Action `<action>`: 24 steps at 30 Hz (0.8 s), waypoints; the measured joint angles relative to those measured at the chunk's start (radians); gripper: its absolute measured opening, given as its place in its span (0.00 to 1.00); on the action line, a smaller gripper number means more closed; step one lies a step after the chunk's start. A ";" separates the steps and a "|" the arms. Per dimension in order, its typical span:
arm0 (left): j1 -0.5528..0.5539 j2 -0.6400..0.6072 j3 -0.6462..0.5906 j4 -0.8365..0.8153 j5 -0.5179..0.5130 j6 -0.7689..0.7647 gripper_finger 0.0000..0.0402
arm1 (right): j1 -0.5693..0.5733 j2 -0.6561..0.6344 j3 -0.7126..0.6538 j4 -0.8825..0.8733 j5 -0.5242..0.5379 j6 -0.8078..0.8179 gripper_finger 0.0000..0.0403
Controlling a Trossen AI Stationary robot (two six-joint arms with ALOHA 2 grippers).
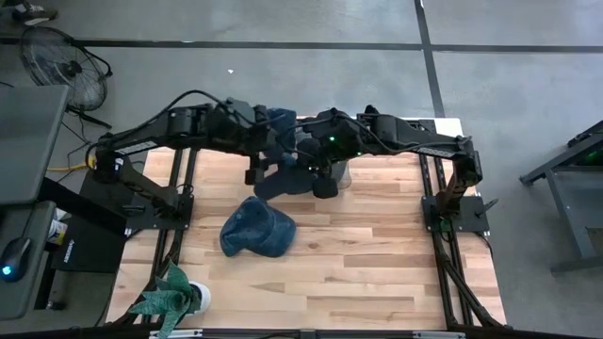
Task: Pick & Place hat
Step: Put the right blue cap into the left transparent bin
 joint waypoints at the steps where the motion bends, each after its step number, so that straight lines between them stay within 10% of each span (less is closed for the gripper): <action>1: -0.003 0.007 0.004 0.005 0.013 -0.001 0.61 | -0.001 0.000 0.000 0.000 0.001 0.000 0.00; 24: -0.002 0.083 0.001 -0.049 0.127 -0.031 0.59 | -0.005 0.000 -0.001 0.000 -0.001 -0.008 0.00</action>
